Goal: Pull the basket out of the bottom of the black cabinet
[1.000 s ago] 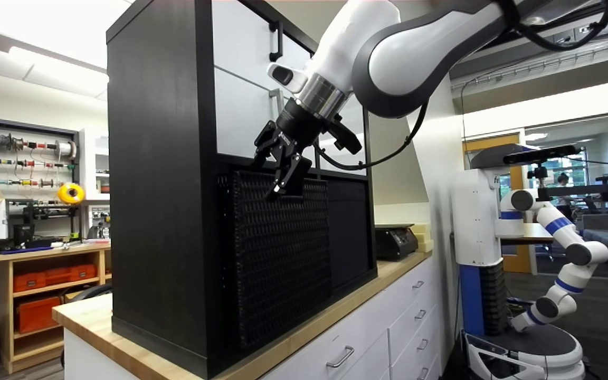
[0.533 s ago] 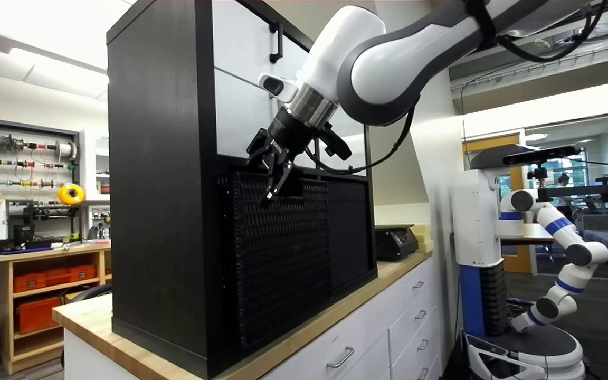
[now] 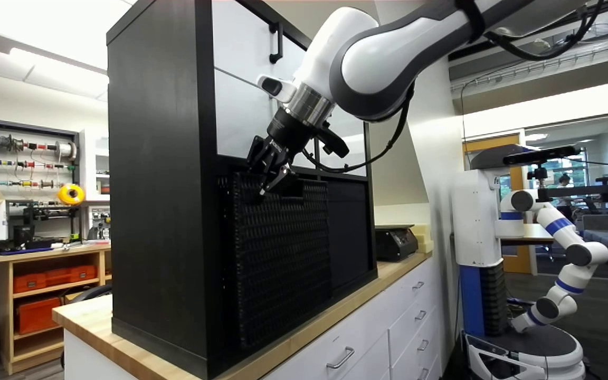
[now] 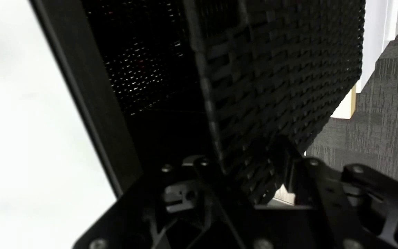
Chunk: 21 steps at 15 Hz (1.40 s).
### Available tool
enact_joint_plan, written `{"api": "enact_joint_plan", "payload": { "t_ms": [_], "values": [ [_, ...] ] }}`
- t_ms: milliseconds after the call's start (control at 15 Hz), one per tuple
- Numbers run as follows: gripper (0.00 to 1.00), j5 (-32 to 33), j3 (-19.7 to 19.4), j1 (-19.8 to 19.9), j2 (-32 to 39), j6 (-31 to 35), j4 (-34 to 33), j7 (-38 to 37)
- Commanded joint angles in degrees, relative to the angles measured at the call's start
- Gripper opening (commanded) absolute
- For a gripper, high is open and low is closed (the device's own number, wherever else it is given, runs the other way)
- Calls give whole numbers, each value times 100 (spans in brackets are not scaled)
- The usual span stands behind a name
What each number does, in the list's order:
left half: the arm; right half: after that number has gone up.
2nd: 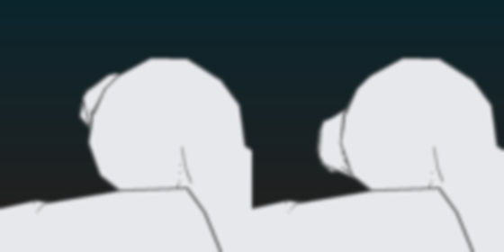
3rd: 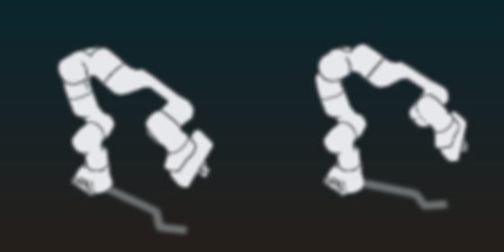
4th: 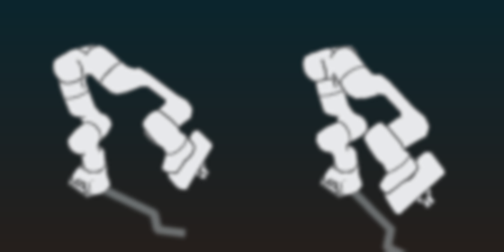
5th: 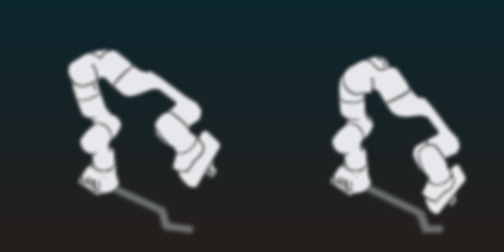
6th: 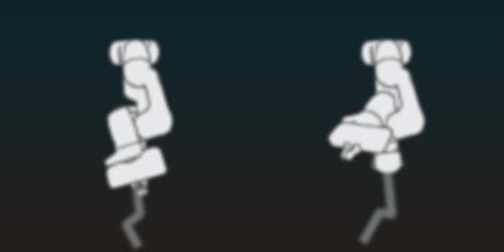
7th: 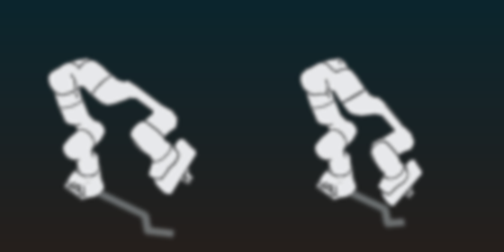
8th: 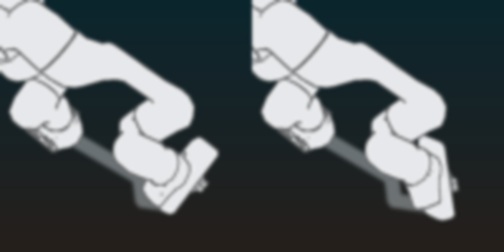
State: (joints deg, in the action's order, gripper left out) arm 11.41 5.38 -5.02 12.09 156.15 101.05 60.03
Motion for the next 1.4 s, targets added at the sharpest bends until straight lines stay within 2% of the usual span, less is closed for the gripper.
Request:
{"api": "enact_joint_plan", "payload": {
  "t_ms": [0,133,333,1000,1067,1200,1333],
  "values": [
    [15,-214,100,86,-347,-382,109,428],
    [4,-222,161,140,-531,-516,240,495],
    [0,-430,182,130,-894,-899,519,688],
    [2,-928,0,-49,-2108,-1627,1550,884],
    [31,-1018,-22,-66,-2183,-1688,1629,893],
    [36,-1213,-74,-102,-2338,-1617,1858,888],
    [49,-1381,-126,-140,-2472,-1616,1992,857]
  ]
}}
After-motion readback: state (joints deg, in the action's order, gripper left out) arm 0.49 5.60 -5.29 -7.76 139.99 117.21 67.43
